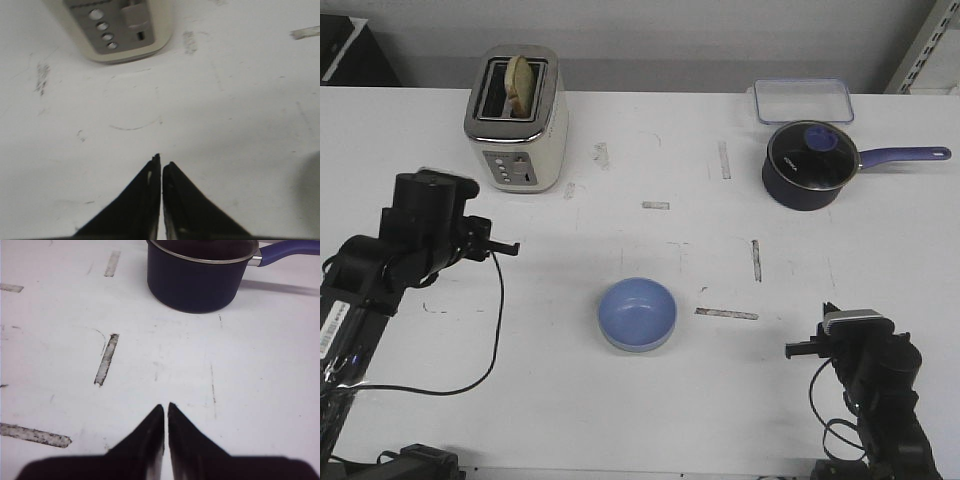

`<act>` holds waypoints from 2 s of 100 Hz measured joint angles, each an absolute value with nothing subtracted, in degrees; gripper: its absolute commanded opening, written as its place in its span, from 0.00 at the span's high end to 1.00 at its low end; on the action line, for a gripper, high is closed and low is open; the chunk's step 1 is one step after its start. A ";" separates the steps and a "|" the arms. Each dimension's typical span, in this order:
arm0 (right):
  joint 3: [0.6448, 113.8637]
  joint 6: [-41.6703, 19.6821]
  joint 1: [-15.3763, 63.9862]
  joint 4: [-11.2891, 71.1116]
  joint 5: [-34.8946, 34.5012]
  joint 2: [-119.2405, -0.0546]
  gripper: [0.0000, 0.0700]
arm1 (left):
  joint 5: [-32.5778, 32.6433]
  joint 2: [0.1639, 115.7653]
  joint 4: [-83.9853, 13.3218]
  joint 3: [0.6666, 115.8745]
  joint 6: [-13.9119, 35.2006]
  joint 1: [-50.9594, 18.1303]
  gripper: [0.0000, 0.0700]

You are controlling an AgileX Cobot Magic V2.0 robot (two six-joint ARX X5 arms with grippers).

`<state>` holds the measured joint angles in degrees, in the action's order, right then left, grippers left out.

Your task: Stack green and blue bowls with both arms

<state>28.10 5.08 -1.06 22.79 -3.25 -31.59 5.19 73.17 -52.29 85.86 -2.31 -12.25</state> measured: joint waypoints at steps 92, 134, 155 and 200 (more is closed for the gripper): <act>28.10 5.08 -1.06 20.01 -3.11 -31.59 1.00 | 5.06 18.65 -18.74 31.68 -3.14 -1.23 1.00; 28.10 5.08 -1.06 20.01 -3.07 -31.59 1.00 | 5.08 13.56 -18.46 31.68 -3.36 -1.23 1.00; 28.10 5.06 -1.06 19.99 -3.05 -31.59 1.00 | 5.08 11.60 -17.96 30.70 -3.38 -1.30 1.00; 28.10 5.08 -1.06 19.99 -3.05 -31.59 1.00 | 4.14 1.52 -3.20 6.63 -3.36 -0.71 1.00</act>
